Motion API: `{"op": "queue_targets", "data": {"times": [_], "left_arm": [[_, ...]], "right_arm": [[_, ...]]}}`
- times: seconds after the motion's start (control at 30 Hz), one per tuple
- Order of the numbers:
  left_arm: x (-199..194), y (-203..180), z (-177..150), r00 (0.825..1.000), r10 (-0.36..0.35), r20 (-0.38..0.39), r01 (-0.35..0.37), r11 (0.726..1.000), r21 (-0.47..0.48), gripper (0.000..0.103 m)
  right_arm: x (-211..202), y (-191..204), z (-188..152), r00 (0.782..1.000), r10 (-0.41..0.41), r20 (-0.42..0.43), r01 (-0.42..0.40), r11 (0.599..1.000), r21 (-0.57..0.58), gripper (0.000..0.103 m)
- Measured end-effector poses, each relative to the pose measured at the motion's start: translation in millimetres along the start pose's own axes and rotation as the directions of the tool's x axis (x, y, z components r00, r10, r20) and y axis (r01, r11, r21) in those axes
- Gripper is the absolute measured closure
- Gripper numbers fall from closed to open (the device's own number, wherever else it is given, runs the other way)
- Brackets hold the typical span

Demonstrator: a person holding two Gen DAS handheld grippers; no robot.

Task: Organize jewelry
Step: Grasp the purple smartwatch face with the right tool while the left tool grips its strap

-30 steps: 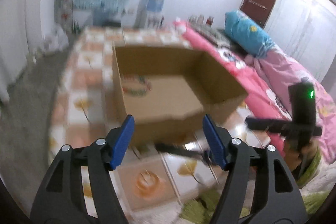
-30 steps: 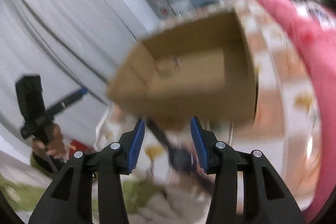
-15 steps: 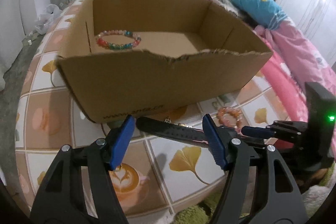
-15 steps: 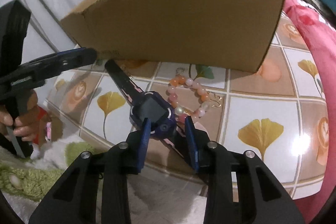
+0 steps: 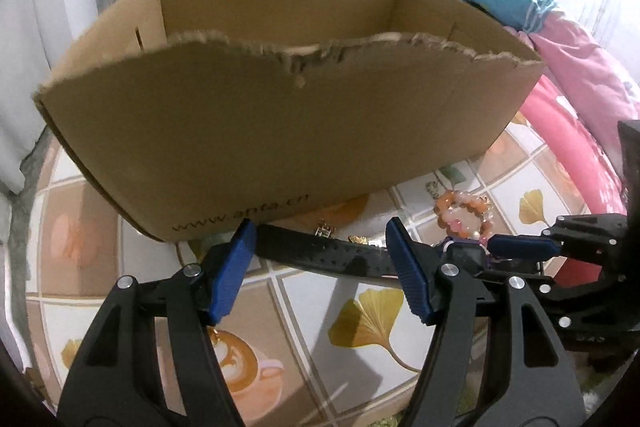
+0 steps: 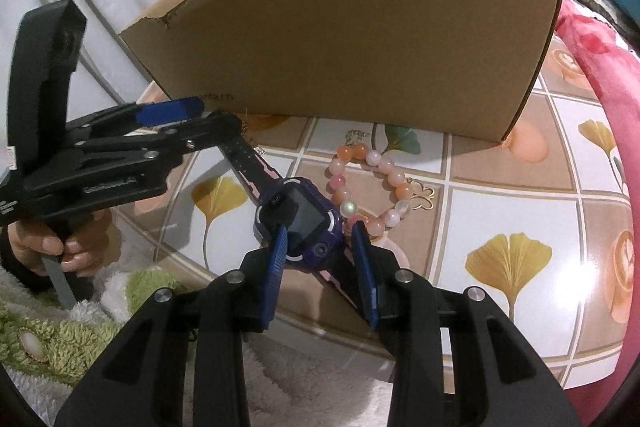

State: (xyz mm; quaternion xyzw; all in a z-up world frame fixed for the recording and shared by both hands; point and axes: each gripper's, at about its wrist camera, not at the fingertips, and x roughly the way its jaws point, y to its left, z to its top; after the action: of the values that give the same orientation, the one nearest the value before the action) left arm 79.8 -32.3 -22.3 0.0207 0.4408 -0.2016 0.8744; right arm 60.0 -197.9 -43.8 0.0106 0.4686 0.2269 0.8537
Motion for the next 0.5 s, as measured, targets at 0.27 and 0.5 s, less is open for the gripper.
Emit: {"op": "queue_targets", "data": {"times": [0.27,0.5], "left_arm": [[2,9,-3,0.997,-0.074,-0.003,0.074,0.997,-0.035,0.038],[-1,4,-9,0.972,-0.235,-0.031,0.233,0.971,-0.048,0.040]], "right_arm": [[-4,-13,-2,1.000,0.012,0.008,-0.012,1.000,0.005,0.070],[-7,-18,-2,1.000,0.020,0.011,-0.020,1.000,0.011,0.070]]}}
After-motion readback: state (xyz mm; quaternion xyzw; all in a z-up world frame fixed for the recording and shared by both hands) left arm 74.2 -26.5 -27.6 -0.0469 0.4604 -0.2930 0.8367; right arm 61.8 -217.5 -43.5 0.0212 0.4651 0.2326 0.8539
